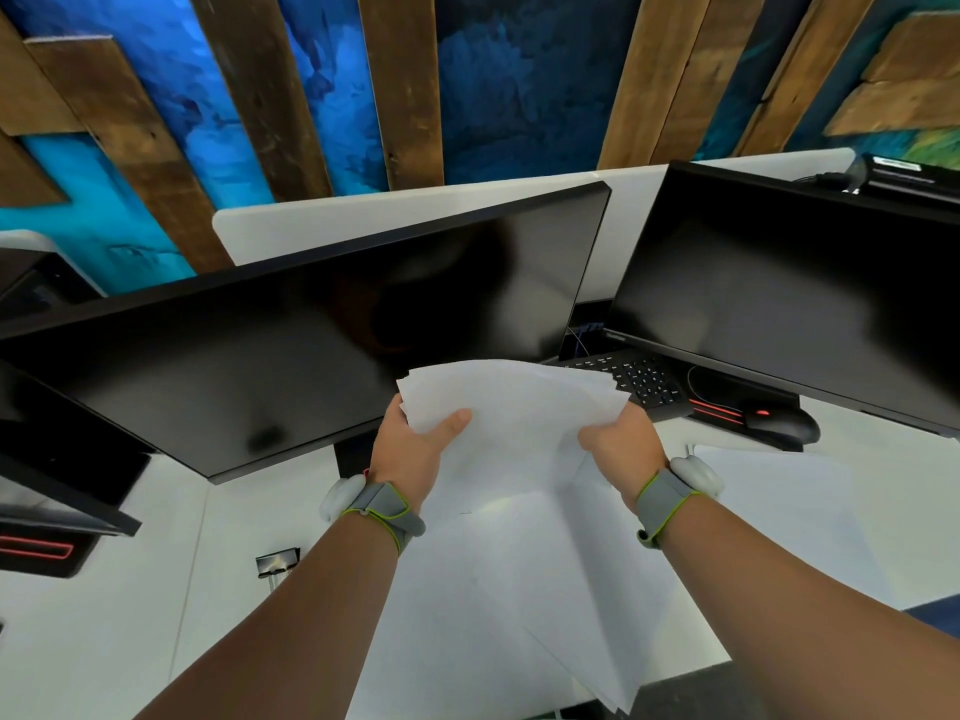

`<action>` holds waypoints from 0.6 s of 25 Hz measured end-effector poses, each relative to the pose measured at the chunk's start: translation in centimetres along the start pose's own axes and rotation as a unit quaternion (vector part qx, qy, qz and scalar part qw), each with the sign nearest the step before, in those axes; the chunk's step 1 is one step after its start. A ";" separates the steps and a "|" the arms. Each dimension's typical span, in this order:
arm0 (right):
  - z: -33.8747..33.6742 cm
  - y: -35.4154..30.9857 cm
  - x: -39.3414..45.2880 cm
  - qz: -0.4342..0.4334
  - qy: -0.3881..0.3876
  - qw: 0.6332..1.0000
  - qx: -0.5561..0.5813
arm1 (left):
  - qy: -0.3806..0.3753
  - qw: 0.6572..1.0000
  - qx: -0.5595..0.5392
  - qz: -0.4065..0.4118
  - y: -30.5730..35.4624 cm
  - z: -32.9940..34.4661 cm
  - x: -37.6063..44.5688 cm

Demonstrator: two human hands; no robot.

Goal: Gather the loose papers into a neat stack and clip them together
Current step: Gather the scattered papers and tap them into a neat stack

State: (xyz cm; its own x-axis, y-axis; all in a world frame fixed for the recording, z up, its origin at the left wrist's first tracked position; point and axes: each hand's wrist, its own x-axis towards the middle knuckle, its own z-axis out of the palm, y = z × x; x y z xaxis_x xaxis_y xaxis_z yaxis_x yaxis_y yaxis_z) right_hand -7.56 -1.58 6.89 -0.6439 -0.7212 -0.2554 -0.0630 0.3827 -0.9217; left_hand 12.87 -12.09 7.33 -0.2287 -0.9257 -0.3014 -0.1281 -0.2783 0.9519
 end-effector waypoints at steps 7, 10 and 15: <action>-0.7 -0.7 -0.3 -0.010 0.025 1.000 0.014 | 0.015 0.998 -0.003 0.057 0.9 0.4 -0.8; -0.9 -1.1 -1.0 -0.032 -0.017 0.999 0.036 | 0.022 0.998 -0.017 0.053 1.6 0.7 -1.7; 0.0 -3.8 -1.4 -0.030 0.047 0.992 0.117 | 0.061 0.997 -0.039 0.027 3.3 1.9 -1.9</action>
State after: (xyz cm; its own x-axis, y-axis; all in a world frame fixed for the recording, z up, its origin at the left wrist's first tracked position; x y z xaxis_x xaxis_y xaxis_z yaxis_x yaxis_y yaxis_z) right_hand -6.43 -2.02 10.73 -0.7128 -0.6777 -0.1805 0.0690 0.1884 -0.9797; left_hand 11.04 -10.73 10.92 -0.1128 -0.9629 -0.2450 -0.0419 -0.2417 0.9694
